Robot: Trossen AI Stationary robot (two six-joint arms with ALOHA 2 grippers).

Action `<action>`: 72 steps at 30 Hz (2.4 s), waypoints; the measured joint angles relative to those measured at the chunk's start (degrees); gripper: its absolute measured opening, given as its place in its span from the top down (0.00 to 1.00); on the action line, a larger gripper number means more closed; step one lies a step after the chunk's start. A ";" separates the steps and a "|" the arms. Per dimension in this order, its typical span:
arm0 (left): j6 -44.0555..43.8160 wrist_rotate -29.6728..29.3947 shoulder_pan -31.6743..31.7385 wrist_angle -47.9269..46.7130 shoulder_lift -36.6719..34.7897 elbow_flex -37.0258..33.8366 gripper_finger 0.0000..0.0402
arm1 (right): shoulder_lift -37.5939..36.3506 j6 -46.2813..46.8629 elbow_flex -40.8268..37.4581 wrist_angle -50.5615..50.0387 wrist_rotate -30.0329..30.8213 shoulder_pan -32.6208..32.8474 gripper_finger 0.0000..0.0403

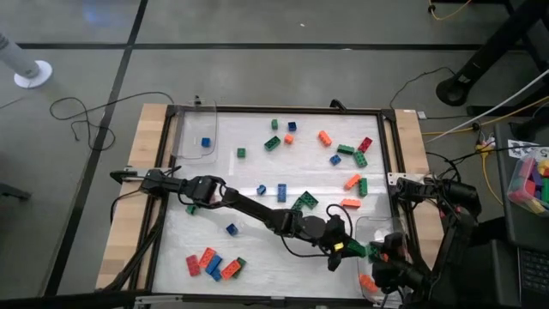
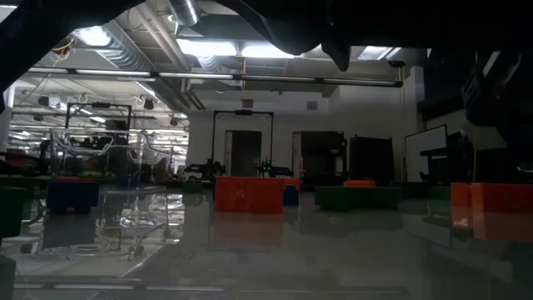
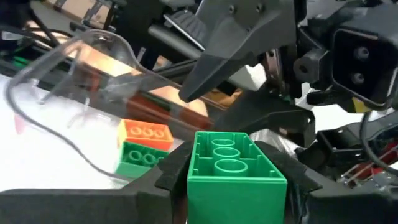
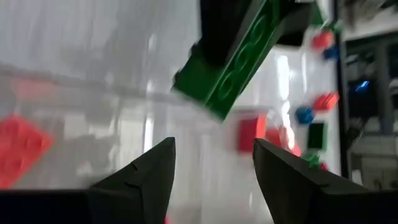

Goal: Sort blocks by size
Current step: Put the 8 stud green game piece into the bottom transparent bin, then put the 8 stud orange game piece into the bottom transparent bin

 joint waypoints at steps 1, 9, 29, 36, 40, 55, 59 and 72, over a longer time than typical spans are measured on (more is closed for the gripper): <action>0.00 0.02 0.00 0.57 0.00 0.00 0.65 | 0.00 -0.02 0.00 0.00 1.51 0.00 0.46; -0.04 0.03 -0.01 5.06 0.00 0.00 0.65 | 0.00 -0.03 0.00 0.58 9.02 0.00 0.46; 0.76 -0.01 -0.35 4.40 -0.01 -0.12 0.60 | 0.00 -2.11 0.36 0.64 11.42 -1.78 0.76; 6.65 5.01 1.37 -7.27 -2.52 -0.11 0.48 | -0.07 -1.25 2.99 -0.16 6.22 -1.97 0.76; 9.35 10.11 3.16 -19.76 -5.69 -0.07 0.46 | -0.09 -1.62 3.79 -0.29 -0.33 -1.95 0.77; 17.42 0.15 2.13 -68.96 -19.48 -0.02 0.45 | -0.31 -5.99 3.89 -0.11 -26.84 -1.88 0.63; 14.11 -6.65 -0.15 -82.60 -22.76 -0.08 0.45 | -0.31 -4.72 3.89 -0.09 -28.66 -2.35 0.59; -12.75 -16.87 -13.33 -96.11 -34.52 -12.85 0.45 | -4.04 -3.88 3.87 -0.17 -29.83 -2.67 0.57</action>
